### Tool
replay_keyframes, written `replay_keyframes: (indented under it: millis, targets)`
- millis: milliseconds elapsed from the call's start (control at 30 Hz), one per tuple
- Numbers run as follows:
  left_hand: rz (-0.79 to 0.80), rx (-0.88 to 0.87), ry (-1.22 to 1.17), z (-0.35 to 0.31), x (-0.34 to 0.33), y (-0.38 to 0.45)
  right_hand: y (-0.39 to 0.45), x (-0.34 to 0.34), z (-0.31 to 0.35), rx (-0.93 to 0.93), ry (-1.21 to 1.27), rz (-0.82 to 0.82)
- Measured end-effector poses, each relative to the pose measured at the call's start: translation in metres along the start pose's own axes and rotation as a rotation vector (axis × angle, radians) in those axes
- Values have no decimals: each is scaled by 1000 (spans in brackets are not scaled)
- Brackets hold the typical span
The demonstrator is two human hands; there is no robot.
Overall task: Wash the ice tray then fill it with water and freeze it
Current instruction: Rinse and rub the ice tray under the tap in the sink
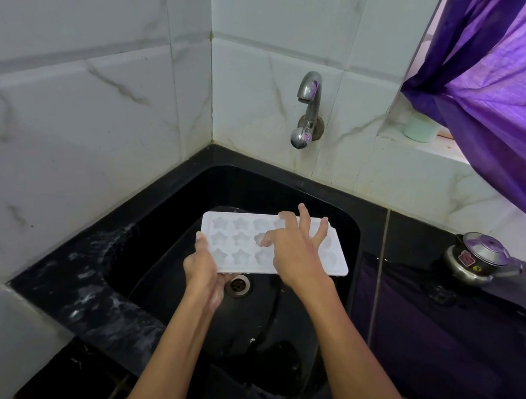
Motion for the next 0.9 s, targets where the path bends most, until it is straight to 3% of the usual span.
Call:
replay_keyframes:
  millis: [167,433,900]
  targets:
    - [-1,-3,-25,-2,-1,0,5,5,11,16,73,-56]
    - [17,-6,-35,-1,-1,5,5,-4,35,122,21,38]
    - [42,-9,-31,1,-4,5,10,-2,36,119,-35,53]
Point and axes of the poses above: each hand's wrist, its own y-axis towards the middle knuckle, its own x-axis out of the back of the hand, z = x × y, the point moved 7 cm from there along y, towards the middle knuckle, and after that the axes turned 9 degrees about -z, right-handed, at the moved point
